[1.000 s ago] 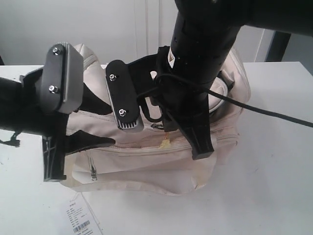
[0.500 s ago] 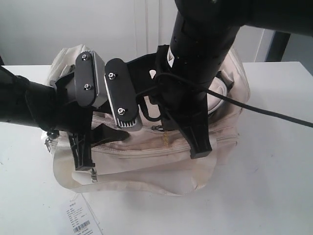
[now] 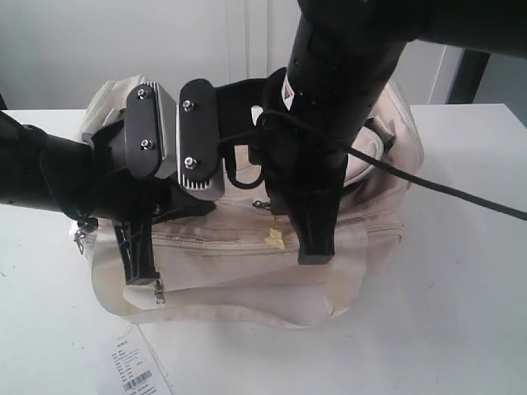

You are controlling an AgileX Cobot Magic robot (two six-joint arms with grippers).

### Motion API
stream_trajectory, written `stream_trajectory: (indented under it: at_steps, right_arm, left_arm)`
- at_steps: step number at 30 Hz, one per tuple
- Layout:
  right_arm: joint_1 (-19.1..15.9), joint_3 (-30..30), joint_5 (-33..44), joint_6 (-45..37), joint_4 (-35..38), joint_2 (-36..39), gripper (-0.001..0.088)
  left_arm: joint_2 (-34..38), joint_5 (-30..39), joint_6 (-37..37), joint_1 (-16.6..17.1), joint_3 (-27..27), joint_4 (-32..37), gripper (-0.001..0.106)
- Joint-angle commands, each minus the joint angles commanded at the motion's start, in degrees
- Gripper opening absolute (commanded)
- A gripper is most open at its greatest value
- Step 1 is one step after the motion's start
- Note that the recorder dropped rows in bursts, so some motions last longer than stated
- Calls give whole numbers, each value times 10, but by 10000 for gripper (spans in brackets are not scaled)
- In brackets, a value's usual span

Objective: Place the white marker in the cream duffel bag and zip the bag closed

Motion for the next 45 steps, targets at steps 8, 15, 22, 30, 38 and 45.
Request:
stream_trajectory:
  at_steps: [8, 15, 22, 30, 38, 45]
  right_arm:
    - [-1, 0, -20, 136, -6, -13, 0]
    - [-1, 0, -20, 159, 17, -13, 1]
    - [-1, 0, -16, 184, 42, -13, 274]
    - [-69, 0, -33, 298, 6, -57, 380]
    - [-117, 57, -60, 350, 182, -70, 396]
    - [-117, 179, -235, 400, 242, -129, 532]
  left_arm:
    - [-10, 2, -12, 0, 0, 0, 0]
    - [-10, 2, -29, 0, 0, 0, 0]
    - [-10, 2, -28, 0, 0, 0, 0]
    - [-10, 2, -28, 0, 0, 0, 0]
    - [-10, 2, -28, 0, 0, 0, 0]
    - [-10, 5, -28, 0, 0, 0, 0]
